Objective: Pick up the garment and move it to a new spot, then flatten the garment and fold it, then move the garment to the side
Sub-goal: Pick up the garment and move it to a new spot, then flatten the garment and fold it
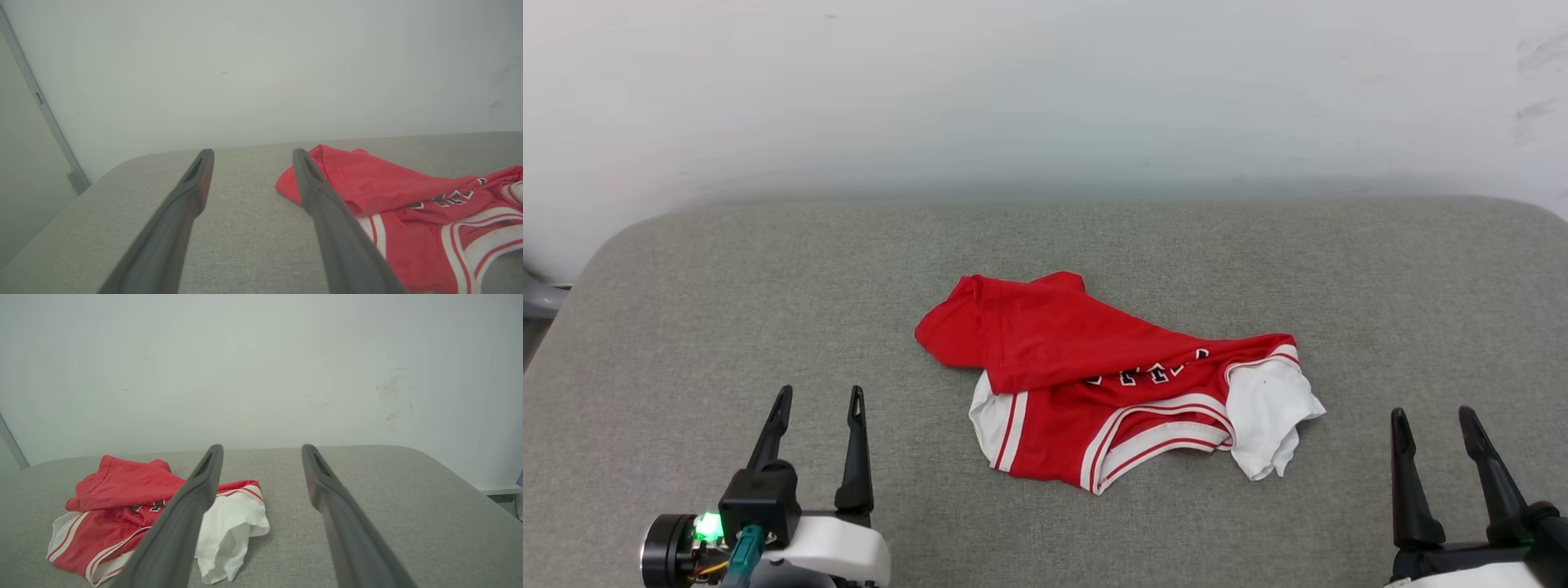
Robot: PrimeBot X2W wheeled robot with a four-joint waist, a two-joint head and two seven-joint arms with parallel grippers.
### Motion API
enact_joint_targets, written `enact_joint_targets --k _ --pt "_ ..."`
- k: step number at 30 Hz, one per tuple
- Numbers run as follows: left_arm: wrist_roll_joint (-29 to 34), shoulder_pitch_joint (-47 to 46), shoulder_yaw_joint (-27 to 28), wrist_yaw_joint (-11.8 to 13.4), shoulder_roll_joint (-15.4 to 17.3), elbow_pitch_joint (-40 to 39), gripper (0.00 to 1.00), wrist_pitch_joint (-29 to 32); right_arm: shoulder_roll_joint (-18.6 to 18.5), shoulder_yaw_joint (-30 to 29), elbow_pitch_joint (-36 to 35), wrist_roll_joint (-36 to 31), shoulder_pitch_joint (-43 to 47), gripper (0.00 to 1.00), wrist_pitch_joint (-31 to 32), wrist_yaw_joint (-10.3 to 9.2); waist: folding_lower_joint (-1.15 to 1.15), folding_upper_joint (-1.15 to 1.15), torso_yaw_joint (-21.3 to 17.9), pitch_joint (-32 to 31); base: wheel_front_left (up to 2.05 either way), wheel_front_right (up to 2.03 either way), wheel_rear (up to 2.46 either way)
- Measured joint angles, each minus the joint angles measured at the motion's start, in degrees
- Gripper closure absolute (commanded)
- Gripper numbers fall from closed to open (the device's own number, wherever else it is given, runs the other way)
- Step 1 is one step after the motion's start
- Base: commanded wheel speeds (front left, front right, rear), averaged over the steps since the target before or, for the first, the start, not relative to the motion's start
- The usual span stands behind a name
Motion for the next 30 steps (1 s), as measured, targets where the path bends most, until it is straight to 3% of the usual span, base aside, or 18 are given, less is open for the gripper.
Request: enact_joint_targets --k 16,30 --pt "6.33 3.67 6.66 -6.65 -5.01 0.79 0.00 0.00 0.00 -0.45 2.08 0.87 1.55 0.00 0.00 0.00 0.00 0.00 -0.06 -1.05 0.00 0.00 0.00" --pt "9.18 4.53 9.98 -9.85 -7.27 2.50 0.00 0.00 0.00 -0.36 2.96 1.37 1.66 0.00 0.00 0.00 0.01 0.00 -0.32 -1.08 0.00 0.00 0.00"
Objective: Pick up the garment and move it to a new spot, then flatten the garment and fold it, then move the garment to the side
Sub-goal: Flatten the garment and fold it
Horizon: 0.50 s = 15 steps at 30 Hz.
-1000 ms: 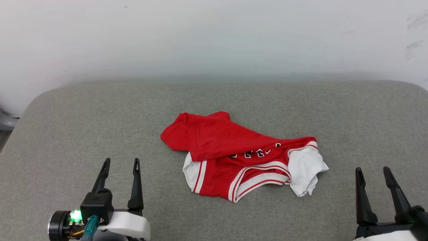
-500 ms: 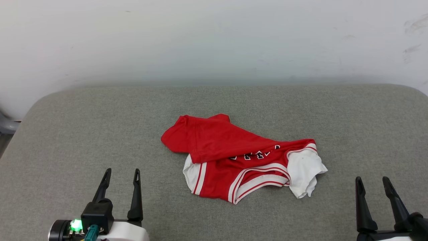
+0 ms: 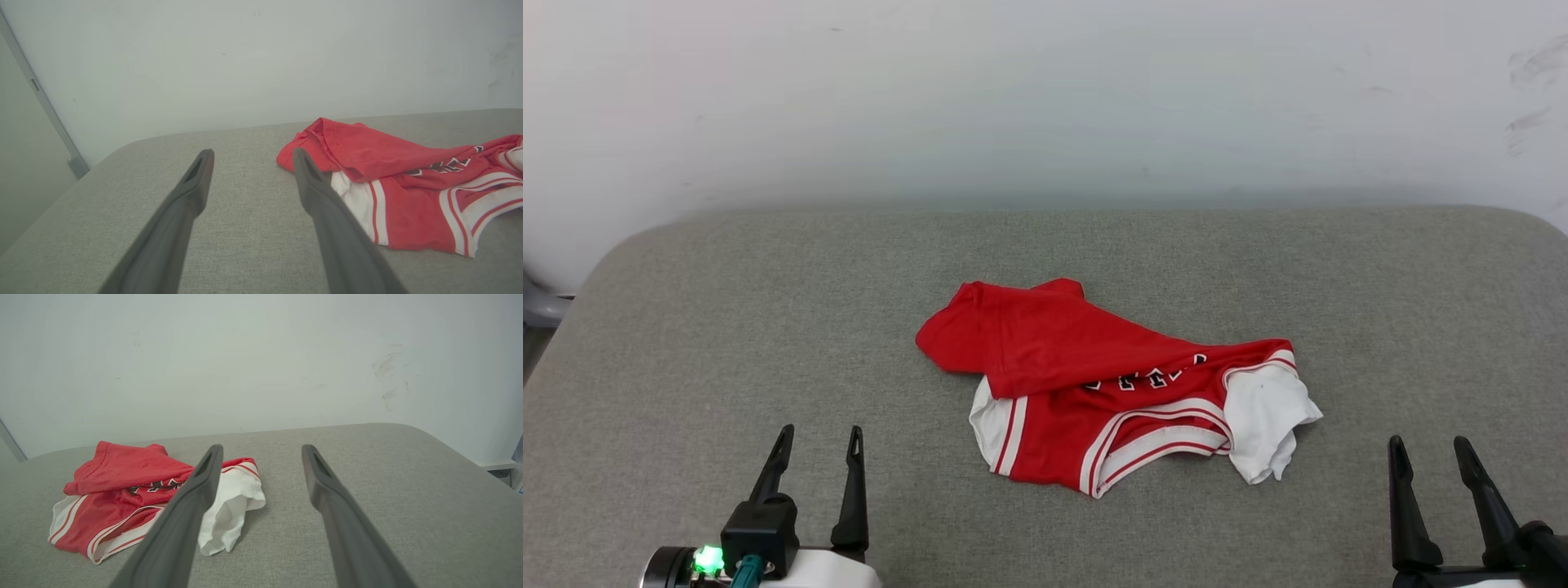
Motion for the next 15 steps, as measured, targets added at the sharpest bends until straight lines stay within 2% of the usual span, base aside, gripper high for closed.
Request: enact_joint_targets --k 4,11,15 --pt "0.52 -2.59 0.32 -2.05 0.67 1.08 0.00 0.00 0.00 -0.25 -0.05 0.04 -0.17 0.00 0.00 0.00 0.00 0.00 0.21 0.30 0.00 0.00 0.00" --pt "0.59 -14.23 0.43 -7.38 3.88 2.33 0.00 0.00 0.00 -0.14 -0.57 -0.09 -0.99 0.00 0.00 0.00 0.00 0.00 1.23 1.34 0.00 0.00 0.00" --pt "-0.33 -21.07 0.41 -9.28 5.71 4.83 0.00 0.00 0.00 0.16 -0.96 -0.24 -1.51 0.00 0.00 0.00 0.00 0.00 1.30 2.25 0.00 0.00 0.00"
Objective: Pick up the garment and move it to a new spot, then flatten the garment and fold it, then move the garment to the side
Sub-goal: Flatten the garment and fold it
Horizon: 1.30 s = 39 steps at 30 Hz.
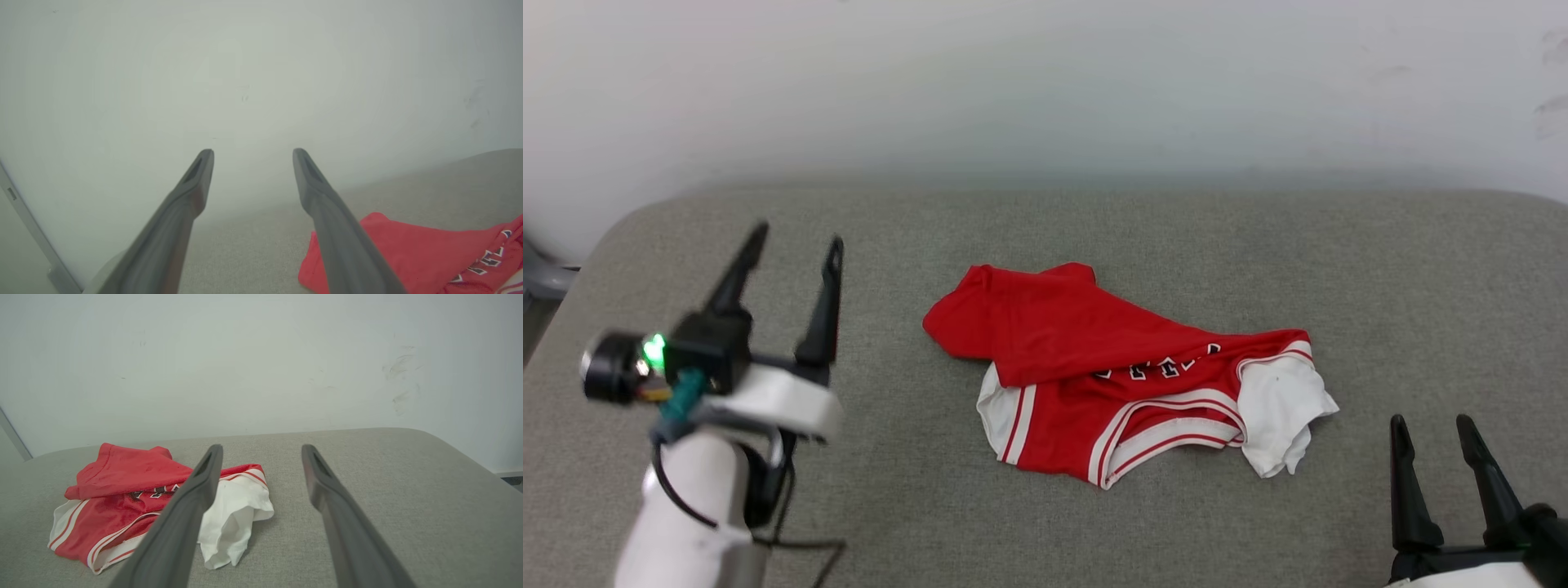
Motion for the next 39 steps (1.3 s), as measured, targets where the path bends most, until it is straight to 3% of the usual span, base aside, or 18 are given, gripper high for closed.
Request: enact_joint_targets --k 6,10,14,25,31,39 --pt "-1.63 -10.85 -3.09 -1.85 2.61 2.63 0.00 3.27 0.01 0.09 -0.64 -0.37 -1.33 0.00 0.00 0.00 0.00 0.00 -0.03 2.40 0.00 0.00 0.00" --pt "-4.02 -16.50 -8.32 -2.44 4.43 4.53 0.00 9.71 0.00 0.07 -0.81 -0.74 -2.30 0.00 0.00 0.00 0.01 0.00 -0.09 3.72 0.00 0.00 0.00" --pt "-8.94 -20.24 -16.96 -2.52 6.86 6.38 0.00 18.51 -0.01 0.31 -0.80 -0.75 -2.82 0.00 0.00 0.00 0.00 0.00 -0.53 4.51 0.00 0.00 0.00" --pt "-29.86 -26.57 -40.57 -2.54 14.17 7.06 0.00 43.73 0.00 0.88 -1.15 -1.09 -4.69 0.00 0.00 0.00 0.01 0.00 -2.49 7.16 0.00 0.00 0.00" --pt "-36.73 -29.13 -48.53 -2.54 16.73 7.84 0.00 49.29 0.00 1.04 -1.43 -1.09 -6.09 0.00 0.00 0.00 0.00 0.00 -4.02 9.60 0.00 0.00 0.00" --pt "-39.09 -31.27 -56.39 -2.54 18.12 13.76 0.00 48.65 0.00 1.31 -1.58 -0.85 -8.14 0.00 0.00 0.00 0.00 0.00 -5.99 13.82 0.00 0.00 0.00"
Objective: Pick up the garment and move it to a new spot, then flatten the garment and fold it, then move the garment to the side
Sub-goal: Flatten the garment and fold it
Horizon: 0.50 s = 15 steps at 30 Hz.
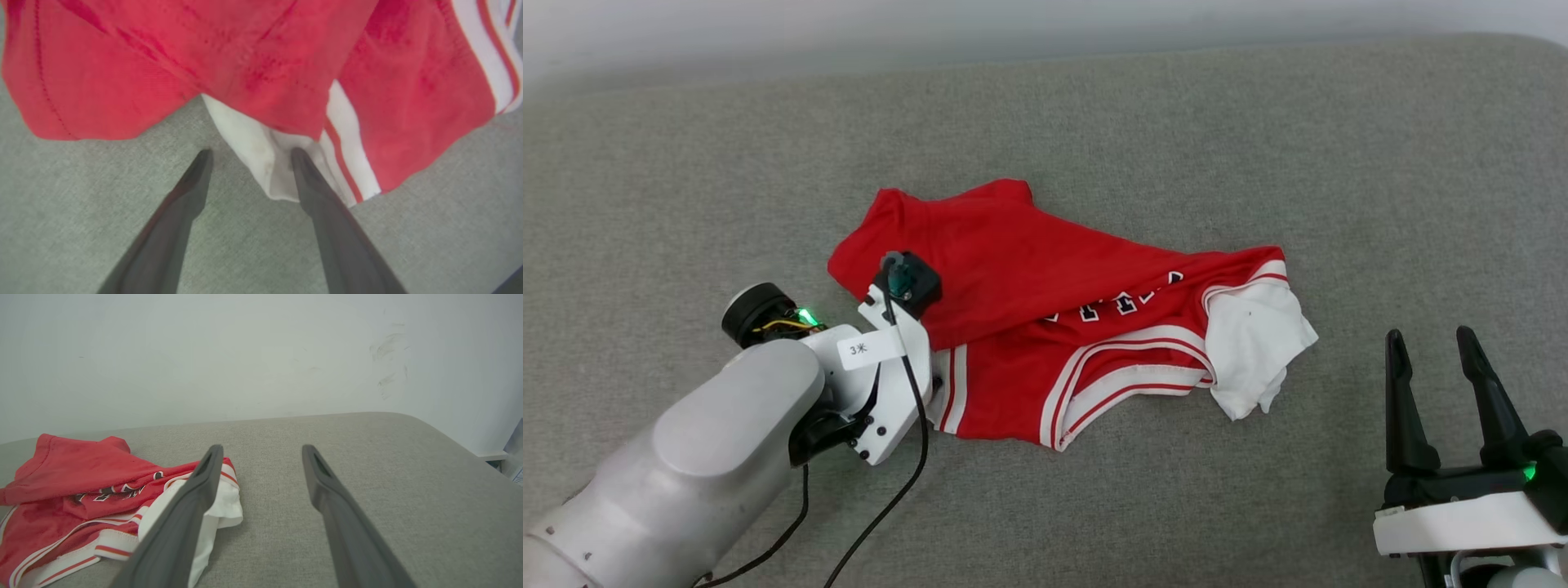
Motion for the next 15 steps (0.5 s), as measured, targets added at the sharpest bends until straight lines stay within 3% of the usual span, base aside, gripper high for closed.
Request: enact_joint_targets --k 5,6,7,8,15 --pt "-1.79 -1.72 -3.76 -0.01 -0.01 2.82 0.00 -0.62 0.00 0.09 0.15 0.12 -0.48 0.00 0.00 0.00 -0.01 0.00 -0.96 1.58 0.00 0.00 0.00" --pt "-2.18 -1.97 -4.37 -0.01 0.02 3.04 0.40 -1.07 0.00 0.07 0.20 0.12 -0.62 0.00 0.00 0.00 -0.01 0.00 -1.06 1.67 0.00 0.00 0.00" --pt "-2.57 -2.17 -4.94 -0.01 0.05 3.21 0.63 -1.89 0.00 0.05 0.25 0.12 -0.66 0.00 0.00 0.00 -0.01 0.00 -1.08 1.67 0.00 0.00 0.00" --pt "-2.78 -2.29 -5.45 -0.01 0.12 3.45 1.00 -2.81 0.01 0.01 0.36 0.12 -0.66 0.00 0.00 0.00 -0.01 0.00 -1.07 1.57 0.00 0.00 0.00" --pt "-3.22 -0.16 -3.69 0.77 0.32 4.21 1.00 -15.97 0.00 -0.32 0.89 0.14 0.02 0.00 0.00 0.00 -0.01 0.00 -0.43 -0.91 0.00 0.00 0.00"
